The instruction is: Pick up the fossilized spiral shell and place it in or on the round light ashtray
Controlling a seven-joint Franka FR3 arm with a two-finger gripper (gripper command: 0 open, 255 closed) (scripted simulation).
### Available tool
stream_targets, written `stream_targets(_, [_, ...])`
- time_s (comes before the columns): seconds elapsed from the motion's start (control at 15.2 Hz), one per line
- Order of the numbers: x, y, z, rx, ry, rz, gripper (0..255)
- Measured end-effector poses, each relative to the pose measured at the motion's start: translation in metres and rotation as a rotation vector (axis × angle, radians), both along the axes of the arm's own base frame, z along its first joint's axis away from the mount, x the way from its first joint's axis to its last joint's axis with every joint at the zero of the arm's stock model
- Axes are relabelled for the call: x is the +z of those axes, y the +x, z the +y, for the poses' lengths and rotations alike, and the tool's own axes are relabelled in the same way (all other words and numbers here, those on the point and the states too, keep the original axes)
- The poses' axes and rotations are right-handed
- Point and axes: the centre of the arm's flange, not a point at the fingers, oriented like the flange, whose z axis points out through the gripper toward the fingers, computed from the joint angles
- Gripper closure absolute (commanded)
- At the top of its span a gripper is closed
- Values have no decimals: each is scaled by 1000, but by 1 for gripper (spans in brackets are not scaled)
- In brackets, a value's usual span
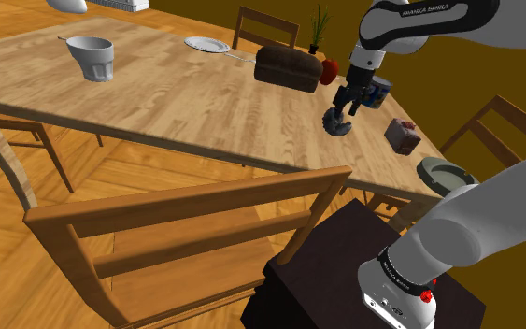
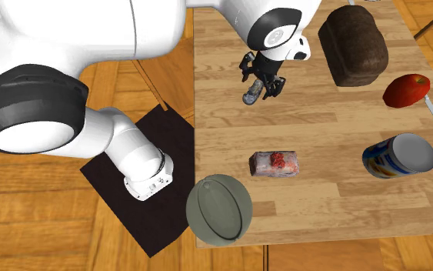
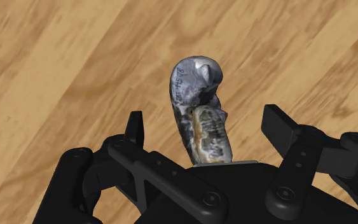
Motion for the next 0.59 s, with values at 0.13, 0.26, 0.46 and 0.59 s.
stream_targets(0.13, [-11, -1, 1, 0, 0, 0, 0])
stream_targets(0.26, [-15, -2, 1, 0, 0, 0, 0])
stream_targets(0.46, [-16, -2, 1, 0, 0, 0, 0])
stream_targets(0.59, [-16, -2, 1, 0, 0, 0, 255])
